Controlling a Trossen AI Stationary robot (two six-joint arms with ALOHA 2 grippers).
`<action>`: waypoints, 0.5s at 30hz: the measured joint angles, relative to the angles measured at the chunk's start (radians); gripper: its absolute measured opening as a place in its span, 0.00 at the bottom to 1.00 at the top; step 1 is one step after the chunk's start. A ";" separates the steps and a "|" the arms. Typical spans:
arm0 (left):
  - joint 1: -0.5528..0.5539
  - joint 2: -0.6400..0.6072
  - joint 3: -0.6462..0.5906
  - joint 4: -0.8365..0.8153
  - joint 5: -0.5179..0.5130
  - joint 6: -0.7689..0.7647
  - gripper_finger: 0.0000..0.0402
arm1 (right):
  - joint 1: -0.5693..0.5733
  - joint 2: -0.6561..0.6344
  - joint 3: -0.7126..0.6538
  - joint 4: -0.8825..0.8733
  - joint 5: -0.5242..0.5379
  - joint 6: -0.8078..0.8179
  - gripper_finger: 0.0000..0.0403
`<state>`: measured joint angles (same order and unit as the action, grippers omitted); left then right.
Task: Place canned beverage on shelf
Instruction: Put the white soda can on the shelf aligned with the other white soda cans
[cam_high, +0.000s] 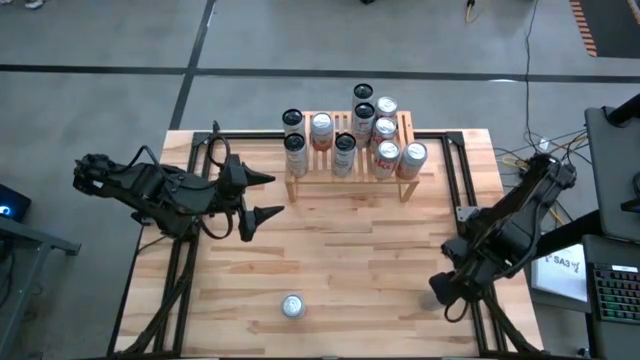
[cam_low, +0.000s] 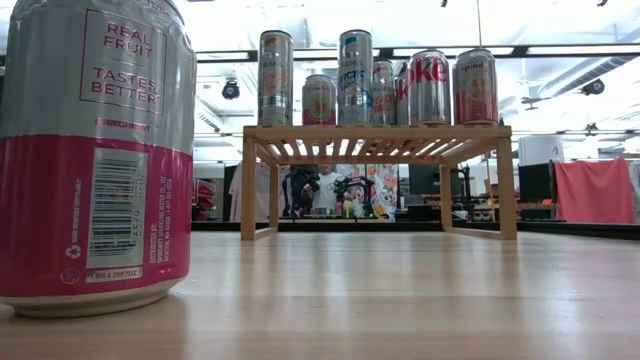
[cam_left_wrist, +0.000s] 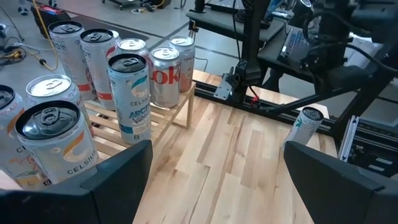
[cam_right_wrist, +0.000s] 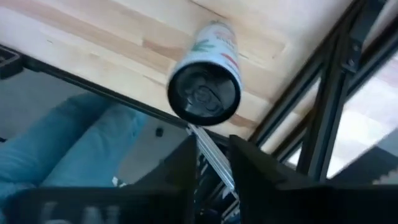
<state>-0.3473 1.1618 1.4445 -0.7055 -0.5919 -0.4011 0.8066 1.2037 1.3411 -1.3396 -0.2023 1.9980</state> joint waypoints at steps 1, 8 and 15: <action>0.000 0.000 0.000 0.000 -0.001 0.000 0.87 | 0.000 0.004 -0.001 0.001 -0.012 0.006 0.22; 0.000 0.002 0.000 0.002 -0.002 0.010 0.87 | 0.000 0.036 -0.003 -0.002 -0.033 0.053 0.61; 0.000 0.019 0.000 0.003 -0.009 0.011 0.87 | 0.000 0.094 -0.004 -0.002 -0.039 -0.010 0.89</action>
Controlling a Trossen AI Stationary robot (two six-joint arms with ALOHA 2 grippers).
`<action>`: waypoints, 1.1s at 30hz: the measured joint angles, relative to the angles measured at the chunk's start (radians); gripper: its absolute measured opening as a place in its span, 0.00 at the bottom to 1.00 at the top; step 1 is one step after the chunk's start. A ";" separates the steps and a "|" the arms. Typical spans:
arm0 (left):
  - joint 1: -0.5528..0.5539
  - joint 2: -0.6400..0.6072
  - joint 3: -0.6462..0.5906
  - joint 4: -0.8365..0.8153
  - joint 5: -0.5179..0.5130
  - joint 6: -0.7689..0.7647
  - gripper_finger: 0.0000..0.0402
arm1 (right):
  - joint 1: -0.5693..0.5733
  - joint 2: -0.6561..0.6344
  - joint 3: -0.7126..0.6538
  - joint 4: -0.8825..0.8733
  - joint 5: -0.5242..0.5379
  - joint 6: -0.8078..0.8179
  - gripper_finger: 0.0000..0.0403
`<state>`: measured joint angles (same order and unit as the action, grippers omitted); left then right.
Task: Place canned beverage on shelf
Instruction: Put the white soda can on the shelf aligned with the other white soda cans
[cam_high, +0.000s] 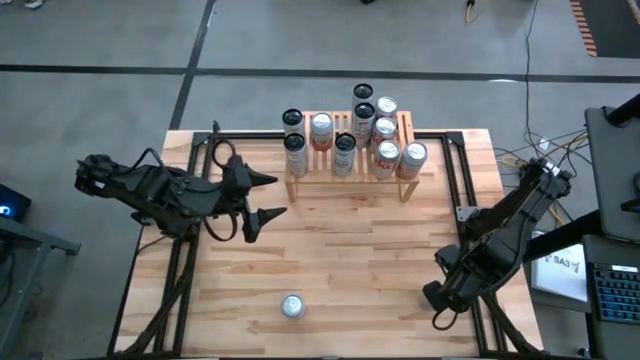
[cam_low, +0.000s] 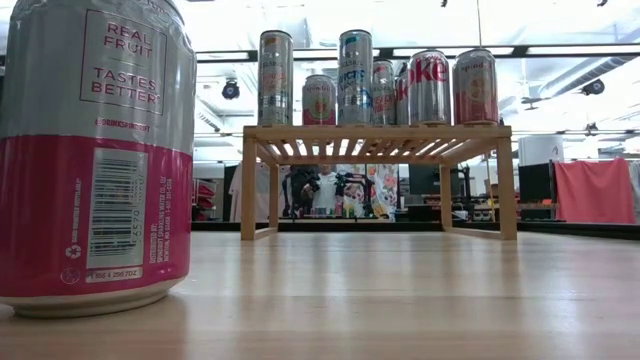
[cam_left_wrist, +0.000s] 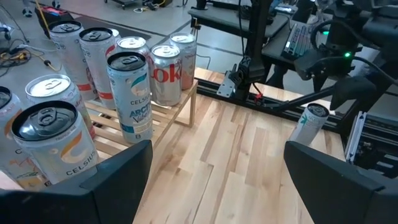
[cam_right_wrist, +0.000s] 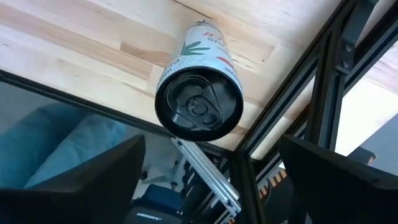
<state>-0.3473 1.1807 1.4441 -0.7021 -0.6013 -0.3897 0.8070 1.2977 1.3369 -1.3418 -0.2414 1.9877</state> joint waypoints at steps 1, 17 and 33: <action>0.000 0.004 0.000 0.000 -0.002 0.000 0.87 | 0.000 0.005 0.000 -0.001 -0.002 -0.005 0.90; 0.000 0.029 0.000 0.017 -0.035 0.022 0.87 | -0.002 0.091 -0.023 0.014 0.033 -0.021 0.92; 0.000 0.029 0.000 0.019 -0.045 0.022 0.87 | -0.002 0.182 -0.114 0.042 0.068 -0.064 0.91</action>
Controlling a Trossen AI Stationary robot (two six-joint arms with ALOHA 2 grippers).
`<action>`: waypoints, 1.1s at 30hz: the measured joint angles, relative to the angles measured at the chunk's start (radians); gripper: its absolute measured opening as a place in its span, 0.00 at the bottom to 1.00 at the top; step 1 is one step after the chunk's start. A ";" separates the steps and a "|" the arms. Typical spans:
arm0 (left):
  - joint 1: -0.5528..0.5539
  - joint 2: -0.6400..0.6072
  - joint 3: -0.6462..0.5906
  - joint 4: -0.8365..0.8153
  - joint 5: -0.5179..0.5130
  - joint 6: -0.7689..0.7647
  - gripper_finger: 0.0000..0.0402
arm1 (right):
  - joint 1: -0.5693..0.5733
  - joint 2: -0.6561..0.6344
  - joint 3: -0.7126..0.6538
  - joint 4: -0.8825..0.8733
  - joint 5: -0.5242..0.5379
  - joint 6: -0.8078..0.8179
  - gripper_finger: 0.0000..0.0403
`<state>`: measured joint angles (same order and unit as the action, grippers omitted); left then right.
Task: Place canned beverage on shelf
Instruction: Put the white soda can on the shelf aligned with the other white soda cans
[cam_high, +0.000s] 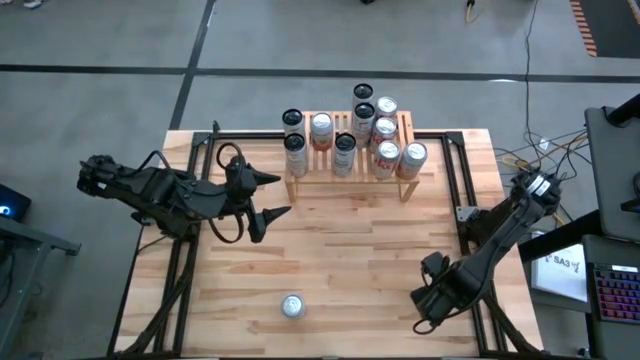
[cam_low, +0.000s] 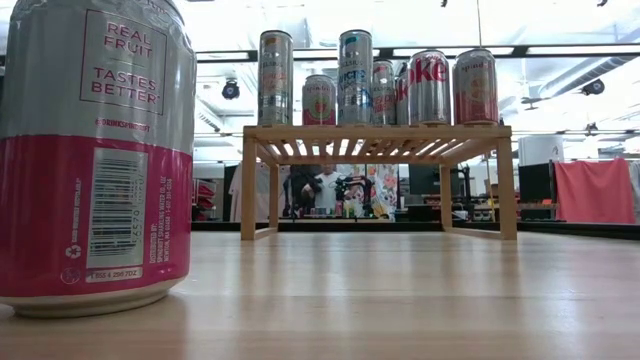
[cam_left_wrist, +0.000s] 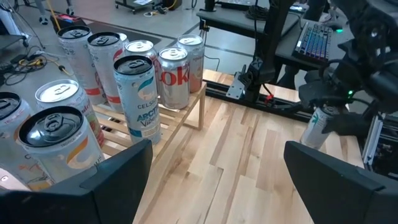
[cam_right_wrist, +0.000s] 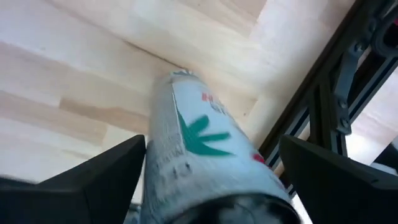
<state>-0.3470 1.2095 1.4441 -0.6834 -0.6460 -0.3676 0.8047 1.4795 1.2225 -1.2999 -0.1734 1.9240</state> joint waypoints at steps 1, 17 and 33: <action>0.000 0.000 0.000 0.001 0.000 0.000 0.87 | 0.000 0.010 -0.002 0.000 0.001 -0.006 0.89; -0.001 0.000 0.000 0.004 0.094 0.015 0.87 | -0.008 -0.010 0.035 0.018 0.037 -0.027 0.59; 0.000 0.013 0.000 0.103 0.277 0.079 0.87 | -0.419 -0.027 0.367 0.309 0.483 -0.879 0.59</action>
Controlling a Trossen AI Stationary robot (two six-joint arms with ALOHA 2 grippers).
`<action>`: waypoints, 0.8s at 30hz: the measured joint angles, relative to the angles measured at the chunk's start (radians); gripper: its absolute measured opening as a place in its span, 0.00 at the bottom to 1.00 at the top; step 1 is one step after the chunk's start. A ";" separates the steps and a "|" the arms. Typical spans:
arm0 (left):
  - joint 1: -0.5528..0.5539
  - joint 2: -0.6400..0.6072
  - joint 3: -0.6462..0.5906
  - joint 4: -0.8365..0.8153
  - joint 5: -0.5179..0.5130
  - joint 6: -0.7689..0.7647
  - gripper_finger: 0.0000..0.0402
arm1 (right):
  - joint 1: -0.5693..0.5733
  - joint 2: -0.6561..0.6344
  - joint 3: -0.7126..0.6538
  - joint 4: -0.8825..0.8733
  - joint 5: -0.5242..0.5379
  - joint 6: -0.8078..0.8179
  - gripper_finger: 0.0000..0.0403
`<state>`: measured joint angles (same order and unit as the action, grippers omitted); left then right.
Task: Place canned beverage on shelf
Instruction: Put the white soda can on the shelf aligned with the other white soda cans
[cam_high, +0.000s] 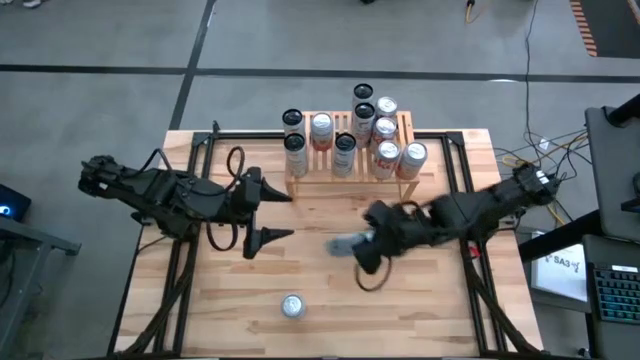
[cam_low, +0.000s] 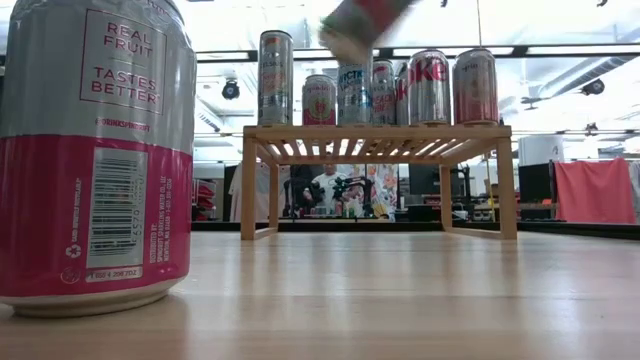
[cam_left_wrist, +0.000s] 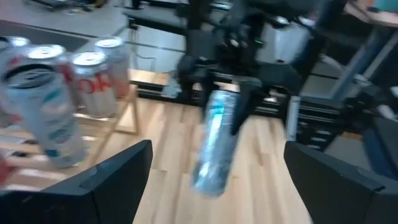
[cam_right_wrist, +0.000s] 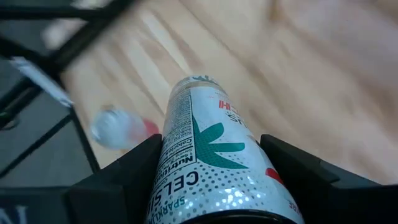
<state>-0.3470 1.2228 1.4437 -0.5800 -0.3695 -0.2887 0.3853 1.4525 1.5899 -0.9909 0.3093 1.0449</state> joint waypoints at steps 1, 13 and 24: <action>0.000 0.002 0.000 0.004 0.023 0.000 0.87 | -0.023 0.012 0.018 0.049 -0.009 -0.090 0.59; 0.007 0.062 0.000 -0.099 0.178 -0.014 0.87 | -0.125 0.274 0.420 0.071 -0.091 -0.847 0.59; 0.016 0.103 0.000 -0.281 0.123 -0.038 0.87 | -0.138 0.475 0.748 -0.121 0.007 -1.057 0.59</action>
<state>-0.3312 1.3263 1.4437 -0.8613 -0.2465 -0.3271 0.2470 1.9273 2.3380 -1.1115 0.3163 -0.0125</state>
